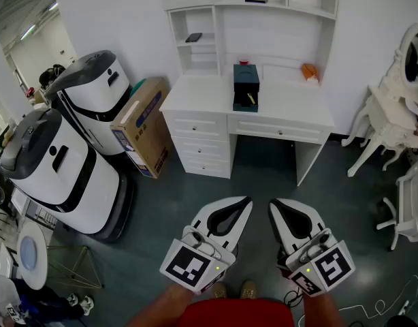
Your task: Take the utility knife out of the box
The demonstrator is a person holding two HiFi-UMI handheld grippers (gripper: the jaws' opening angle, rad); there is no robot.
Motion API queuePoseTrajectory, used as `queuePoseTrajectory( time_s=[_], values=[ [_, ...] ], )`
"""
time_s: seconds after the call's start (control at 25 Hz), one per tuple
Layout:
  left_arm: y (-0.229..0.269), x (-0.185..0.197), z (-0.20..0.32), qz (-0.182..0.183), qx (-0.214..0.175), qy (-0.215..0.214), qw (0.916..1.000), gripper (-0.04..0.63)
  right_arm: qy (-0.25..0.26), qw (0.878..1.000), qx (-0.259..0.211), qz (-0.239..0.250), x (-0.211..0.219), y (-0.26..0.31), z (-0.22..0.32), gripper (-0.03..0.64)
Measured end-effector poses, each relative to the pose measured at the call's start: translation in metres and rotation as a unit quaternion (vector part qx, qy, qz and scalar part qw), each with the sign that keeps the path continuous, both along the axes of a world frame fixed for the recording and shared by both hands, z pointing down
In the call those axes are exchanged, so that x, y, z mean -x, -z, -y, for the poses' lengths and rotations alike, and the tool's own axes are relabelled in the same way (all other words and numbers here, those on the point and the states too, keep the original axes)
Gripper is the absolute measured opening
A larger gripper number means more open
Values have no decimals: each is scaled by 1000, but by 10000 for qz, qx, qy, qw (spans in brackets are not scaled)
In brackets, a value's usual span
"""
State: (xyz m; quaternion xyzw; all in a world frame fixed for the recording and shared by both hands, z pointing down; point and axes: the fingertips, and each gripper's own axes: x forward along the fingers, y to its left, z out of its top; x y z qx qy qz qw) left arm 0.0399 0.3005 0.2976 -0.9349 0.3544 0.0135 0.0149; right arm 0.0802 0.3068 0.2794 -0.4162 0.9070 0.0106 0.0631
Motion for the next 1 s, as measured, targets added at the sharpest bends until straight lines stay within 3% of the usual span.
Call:
queuePoseTrajectory(
  time_s=[1.0],
  values=[
    [3, -16, 18, 36, -83, 207, 9997, 18, 68, 10000, 43, 38, -23, -2, 18, -5]
  ],
)
